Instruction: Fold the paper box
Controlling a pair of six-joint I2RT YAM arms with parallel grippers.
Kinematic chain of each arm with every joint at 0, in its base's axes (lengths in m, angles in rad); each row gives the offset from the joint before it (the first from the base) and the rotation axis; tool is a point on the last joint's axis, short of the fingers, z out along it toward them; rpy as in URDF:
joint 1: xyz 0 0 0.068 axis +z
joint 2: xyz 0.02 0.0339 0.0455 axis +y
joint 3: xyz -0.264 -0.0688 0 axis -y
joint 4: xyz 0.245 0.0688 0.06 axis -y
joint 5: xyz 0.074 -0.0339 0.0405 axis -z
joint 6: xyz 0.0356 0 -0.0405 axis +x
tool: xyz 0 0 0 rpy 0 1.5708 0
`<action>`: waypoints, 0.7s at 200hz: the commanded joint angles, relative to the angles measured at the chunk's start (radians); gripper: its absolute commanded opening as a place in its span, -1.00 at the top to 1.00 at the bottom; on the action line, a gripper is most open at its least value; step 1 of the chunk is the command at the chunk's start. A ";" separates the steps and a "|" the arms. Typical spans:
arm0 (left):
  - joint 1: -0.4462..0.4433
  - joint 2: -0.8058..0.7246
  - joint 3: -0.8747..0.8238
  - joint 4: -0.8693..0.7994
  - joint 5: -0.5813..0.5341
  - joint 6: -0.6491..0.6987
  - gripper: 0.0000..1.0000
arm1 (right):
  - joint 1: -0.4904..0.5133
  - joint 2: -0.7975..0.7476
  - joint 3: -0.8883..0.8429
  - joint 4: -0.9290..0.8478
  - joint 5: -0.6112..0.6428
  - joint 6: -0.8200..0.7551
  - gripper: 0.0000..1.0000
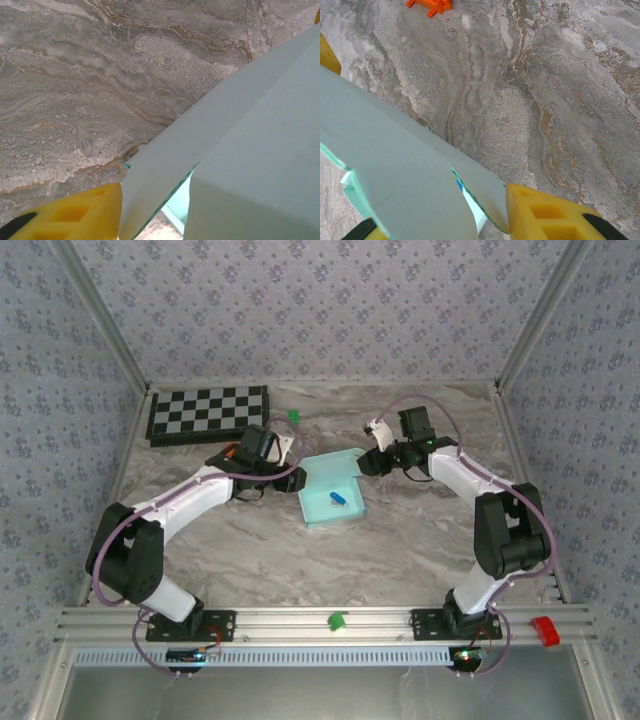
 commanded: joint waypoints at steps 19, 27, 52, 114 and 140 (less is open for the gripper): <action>-0.010 0.007 0.027 0.000 0.004 -0.019 0.16 | 0.020 -0.002 0.019 -0.039 0.034 0.025 0.40; -0.011 0.007 0.027 -0.001 0.001 -0.021 0.19 | 0.022 -0.006 0.017 -0.038 0.046 0.033 0.41; -0.012 0.008 0.031 -0.009 -0.020 -0.030 0.26 | 0.037 -0.024 -0.006 -0.003 0.113 0.071 0.52; -0.018 0.007 0.026 0.007 -0.080 -0.071 0.36 | 0.081 -0.110 -0.133 0.190 0.297 0.199 0.67; -0.018 0.008 0.028 0.028 -0.095 -0.094 0.46 | 0.102 -0.142 -0.189 0.278 0.382 0.265 0.72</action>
